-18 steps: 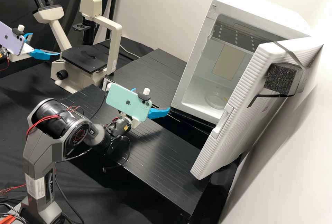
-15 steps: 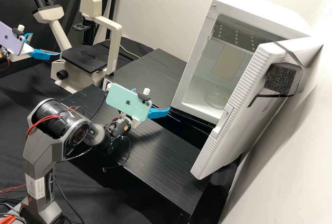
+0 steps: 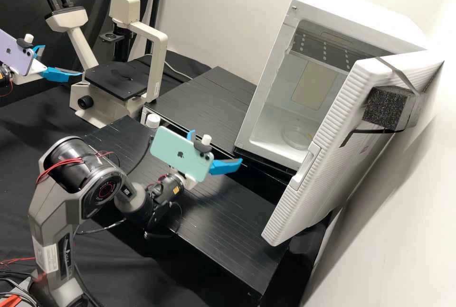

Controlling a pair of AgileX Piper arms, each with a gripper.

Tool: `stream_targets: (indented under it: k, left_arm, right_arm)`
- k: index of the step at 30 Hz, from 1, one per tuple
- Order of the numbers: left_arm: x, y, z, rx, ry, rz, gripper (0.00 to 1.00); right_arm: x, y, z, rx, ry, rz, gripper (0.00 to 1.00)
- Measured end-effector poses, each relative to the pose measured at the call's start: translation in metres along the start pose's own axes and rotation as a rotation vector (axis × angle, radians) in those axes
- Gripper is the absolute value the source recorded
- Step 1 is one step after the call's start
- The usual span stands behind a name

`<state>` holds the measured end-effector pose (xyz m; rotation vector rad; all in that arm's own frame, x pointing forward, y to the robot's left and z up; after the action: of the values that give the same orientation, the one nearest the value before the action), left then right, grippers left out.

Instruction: Take out the petri dish and place it under the microscope.

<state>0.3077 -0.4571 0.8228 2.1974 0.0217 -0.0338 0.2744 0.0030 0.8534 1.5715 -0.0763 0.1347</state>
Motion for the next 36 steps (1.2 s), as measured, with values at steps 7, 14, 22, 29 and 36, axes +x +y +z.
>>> stream_targets:
  k: [7, 14, 22, 29, 36]
  left_arm:
    - [0.000, 0.000, 0.000, 0.000, 0.000, 0.000, 1.00]
    - [0.000, 0.000, 0.000, 0.000, 0.000, 0.000, 1.00]
    - [0.000, 0.000, 0.000, 0.000, 0.000, 0.000, 1.00]
    - [0.000, 0.000, 0.000, 0.000, 0.000, 0.000, 1.00]
    - [0.000, 0.000, 0.000, 0.000, 0.000, 0.000, 1.00]
  right_arm:
    - [-0.007, 0.029, 0.020, -0.001, -0.028, 0.094, 1.00]
    - [0.021, 0.062, 0.036, -0.031, -0.034, 0.201, 1.00]
    - [0.070, 0.082, 0.046, -0.009, -0.021, 0.208, 1.00]
    - [0.108, 0.084, 0.059, 0.012, -0.068, 0.150, 1.00]
    - [0.141, 0.095, 0.059, -0.031, -0.077, 0.119, 1.00]
